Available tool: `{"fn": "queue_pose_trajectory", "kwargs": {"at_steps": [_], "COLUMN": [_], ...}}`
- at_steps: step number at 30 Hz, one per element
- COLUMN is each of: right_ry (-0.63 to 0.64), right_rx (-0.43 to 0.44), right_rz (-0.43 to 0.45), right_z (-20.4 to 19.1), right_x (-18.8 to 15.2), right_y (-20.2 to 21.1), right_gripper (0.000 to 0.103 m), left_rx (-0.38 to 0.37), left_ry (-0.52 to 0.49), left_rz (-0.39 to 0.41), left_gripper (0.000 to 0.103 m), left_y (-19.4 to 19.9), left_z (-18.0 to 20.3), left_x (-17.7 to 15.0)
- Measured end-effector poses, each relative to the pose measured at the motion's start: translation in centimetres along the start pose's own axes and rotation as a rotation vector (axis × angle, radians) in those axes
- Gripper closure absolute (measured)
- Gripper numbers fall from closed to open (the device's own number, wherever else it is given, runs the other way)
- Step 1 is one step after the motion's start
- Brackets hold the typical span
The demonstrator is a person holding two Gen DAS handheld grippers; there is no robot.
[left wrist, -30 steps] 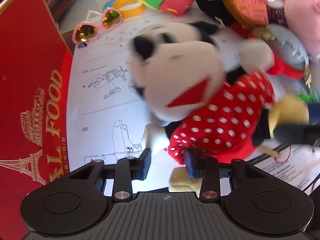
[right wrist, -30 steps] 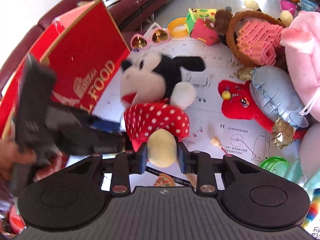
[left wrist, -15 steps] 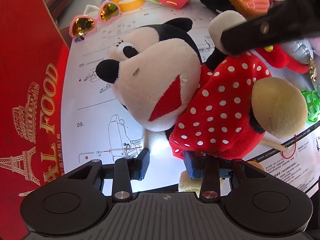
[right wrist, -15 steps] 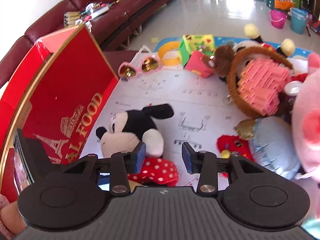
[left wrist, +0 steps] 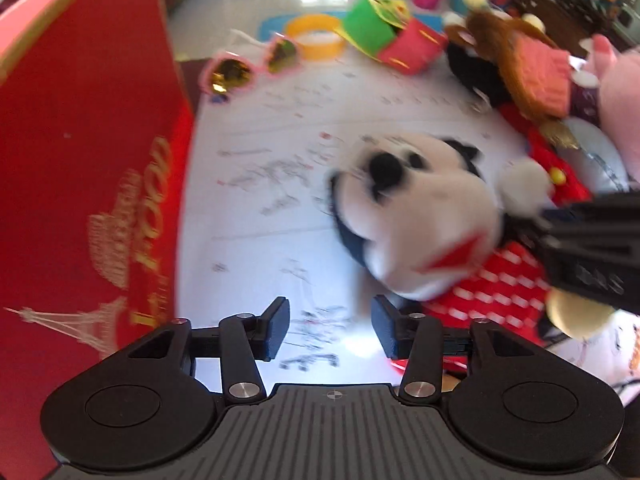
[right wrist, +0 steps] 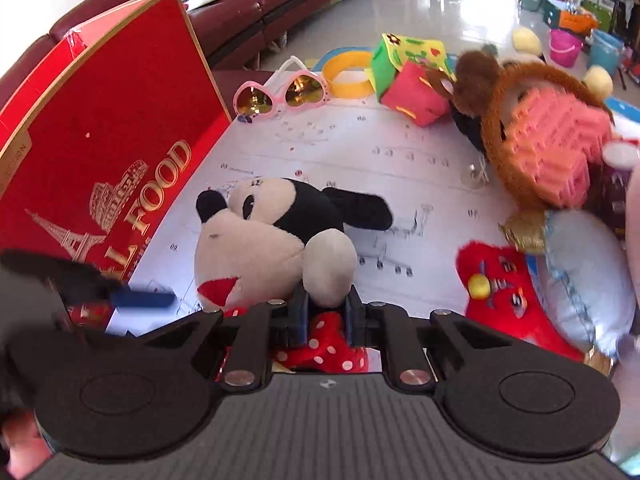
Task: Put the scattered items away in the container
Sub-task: 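Close the left gripper on Minnie's leg while the right gripper grips her body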
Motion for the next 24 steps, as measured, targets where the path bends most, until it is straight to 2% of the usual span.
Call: {"fn": "queue_pose_trajectory", "kwargs": {"at_steps": [4,8,11,14,17,21,24], "right_ry": [-0.042,-0.087,-0.107,-0.114,-0.132,-0.133,-0.131], "right_rx": [0.011,0.014,0.009,0.009,0.014,0.016,0.011], "right_rz": [0.012,0.015,0.014,0.02,0.025,0.026,0.025], "right_z": [1.1,2.2,2.8,3.2,3.6,3.7,3.7], "right_x": [-1.2,-1.8,-2.0,-2.3,-2.5,-2.5,-2.6], "right_y": [0.5,1.0,1.2,1.4,1.4,1.4,1.5], "right_gripper": [0.085,0.084,0.083,0.083,0.083,0.082,0.082], "left_rx": [-0.013,0.025,0.021,-0.035,-0.093,-0.079,-0.12], "left_ry": [0.034,-0.059,-0.107,-0.08,-0.059,-0.165,-0.195], "left_rz": [-0.055,-0.061,-0.046,-0.052,-0.022,-0.013,0.001], "left_gripper": [0.04,0.039,0.03,0.029,0.026,0.027,0.027], "left_y": [-1.5,-2.0,-1.7,-0.7,0.8,1.5,2.9], "left_z": [0.1,2.0,2.5,2.0,1.8,3.1,3.5], "left_x": [0.1,-1.0,-1.3,-1.2,-0.9,-1.2,-1.3]}}
Point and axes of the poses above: each gripper's, at about its wrist camera, not at the fingertips, and y roughly against the way its jaws point, z to its right, x to its top, the point moved 4 cm from there along -y, roughly the way its jaws point, and after that the axes turned 7 degrees about x, right-handed, at the moved point
